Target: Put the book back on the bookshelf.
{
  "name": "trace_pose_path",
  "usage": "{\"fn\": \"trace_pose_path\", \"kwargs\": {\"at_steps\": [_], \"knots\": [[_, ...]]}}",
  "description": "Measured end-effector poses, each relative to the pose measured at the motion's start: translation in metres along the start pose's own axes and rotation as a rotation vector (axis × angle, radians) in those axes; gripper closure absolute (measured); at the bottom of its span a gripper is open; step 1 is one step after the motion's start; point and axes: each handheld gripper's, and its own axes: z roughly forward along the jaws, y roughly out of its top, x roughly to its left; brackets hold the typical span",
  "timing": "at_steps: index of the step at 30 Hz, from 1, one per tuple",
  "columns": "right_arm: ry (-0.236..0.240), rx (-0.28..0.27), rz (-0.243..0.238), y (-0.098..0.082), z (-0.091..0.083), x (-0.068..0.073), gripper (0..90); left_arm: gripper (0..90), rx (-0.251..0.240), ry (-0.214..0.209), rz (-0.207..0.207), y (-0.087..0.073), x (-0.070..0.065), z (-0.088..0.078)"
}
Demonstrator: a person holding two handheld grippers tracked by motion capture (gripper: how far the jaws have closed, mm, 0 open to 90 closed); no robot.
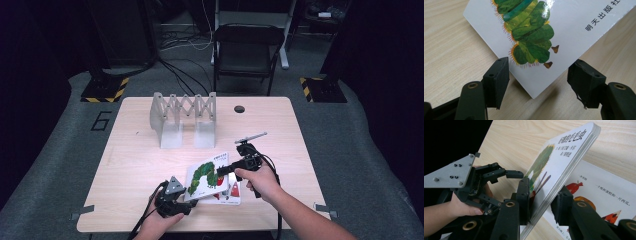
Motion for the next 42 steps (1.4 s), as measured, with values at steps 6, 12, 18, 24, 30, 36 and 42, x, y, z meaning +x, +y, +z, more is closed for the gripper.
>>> {"fn": "trace_pose_path", "kwargs": {"at_steps": [6, 12, 18, 24, 30, 36, 42], "knots": [[-0.001, 0.002, 0.000, -0.001, -0.001, 0.002, 71.1, 34.3, 0.003, -0.010, 0.012, 0.000, -0.001, -0.001], [-0.005, 0.000, -0.027, -0.002, -0.002, 0.004, 71.1, 34.4, 0.007, -0.015, 0.024, 0.001, -0.003, -0.002], [-0.015, 0.000, -0.065, -0.004, -0.005, 0.010, 71.2, 34.4, 0.008, -0.026, 0.034, 0.001, -0.005, -0.003], [-0.024, 0.007, -0.111, -0.006, -0.008, 0.013, 71.7, 34.5, 0.011, -0.037, 0.054, 0.001, -0.008, -0.006], [-0.026, 0.006, -0.133, -0.010, -0.009, 0.015, 71.6, 34.5, 0.011, -0.040, 0.060, 0.001, -0.010, -0.006], [-0.022, 0.005, -0.159, -0.011, -0.010, 0.015, 71.3, 34.5, 0.015, -0.037, 0.079, 0.001, -0.009, -0.006], [-0.011, 0.000, -0.178, -0.013, -0.011, 0.015, 71.1, 34.2, 0.017, -0.043, 0.083, 0.002, -0.011, -0.007]]}}
